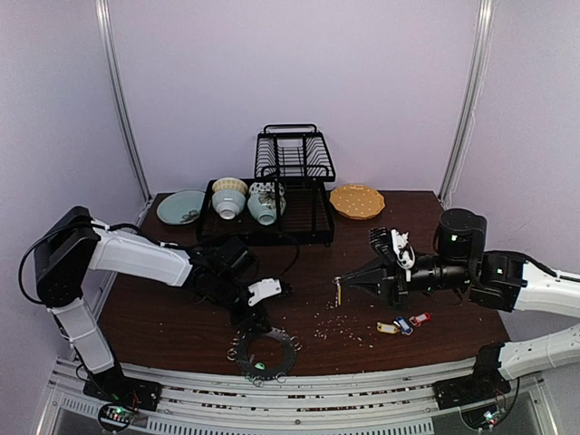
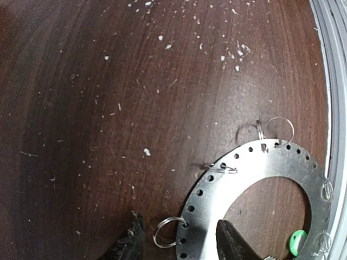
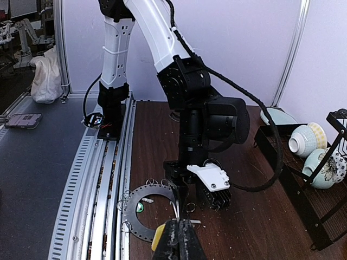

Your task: Put the keys on the keyring

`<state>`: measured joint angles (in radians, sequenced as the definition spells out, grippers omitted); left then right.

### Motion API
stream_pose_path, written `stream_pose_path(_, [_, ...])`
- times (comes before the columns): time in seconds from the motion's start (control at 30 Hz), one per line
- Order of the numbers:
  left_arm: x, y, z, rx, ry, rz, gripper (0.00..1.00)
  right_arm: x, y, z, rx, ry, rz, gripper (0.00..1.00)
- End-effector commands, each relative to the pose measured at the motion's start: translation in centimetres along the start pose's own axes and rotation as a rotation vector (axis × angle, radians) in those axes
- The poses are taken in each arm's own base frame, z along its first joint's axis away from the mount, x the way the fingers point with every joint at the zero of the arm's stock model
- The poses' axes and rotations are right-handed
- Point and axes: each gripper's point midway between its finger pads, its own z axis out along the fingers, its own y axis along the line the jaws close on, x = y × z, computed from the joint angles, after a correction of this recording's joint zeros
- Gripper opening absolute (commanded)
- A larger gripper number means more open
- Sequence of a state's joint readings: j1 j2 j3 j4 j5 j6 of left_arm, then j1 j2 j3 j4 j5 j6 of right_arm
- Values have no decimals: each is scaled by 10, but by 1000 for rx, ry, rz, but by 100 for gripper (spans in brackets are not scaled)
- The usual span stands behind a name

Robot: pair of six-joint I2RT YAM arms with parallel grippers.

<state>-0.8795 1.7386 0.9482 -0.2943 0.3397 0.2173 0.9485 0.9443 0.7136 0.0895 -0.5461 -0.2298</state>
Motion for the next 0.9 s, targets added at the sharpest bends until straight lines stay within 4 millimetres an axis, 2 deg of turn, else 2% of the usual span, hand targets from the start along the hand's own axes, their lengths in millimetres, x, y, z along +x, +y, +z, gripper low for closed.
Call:
stream_pose_path(0.0, [-16, 6, -13, 87, -78, 173, 48, -7, -2, 1, 4, -29, -8, 0])
stream_pose_path(0.1, [-13, 6, -14, 83, -78, 243, 49, -5, -2, 2, 5, -25, -7, 0])
stream_pose_path(0.2, [-11, 9, -5, 94, -58, 239, 46, -2, 0, 2, -3, -23, -15, 0])
stream_pose_path(0.3, [1, 4, 8, 168, 1, 223, 45, 0, -1, 3, -2, -15, -17, 0])
stream_pose_path(0.37, [6, 1, 8, 198, 7, 210, 43, 1, -1, 4, 0, -9, -17, 0])
stream_pose_path(0.5, [13, -6, 8, 227, 3, 217, 28, 4, -1, 6, -3, 0, -22, 0])
stream_pose_path(0.63, [21, -2, 10, 196, 27, 229, 27, 5, -1, 8, -8, 1, -25, 0])
stream_pose_path(0.8, [24, -8, 9, 233, 38, 224, 0, 6, -3, 10, -6, 13, -32, 0])
stream_pose_path(0.87, [19, -7, 2, 209, 11, 245, 0, 6, -4, 10, -1, 14, -38, 0])
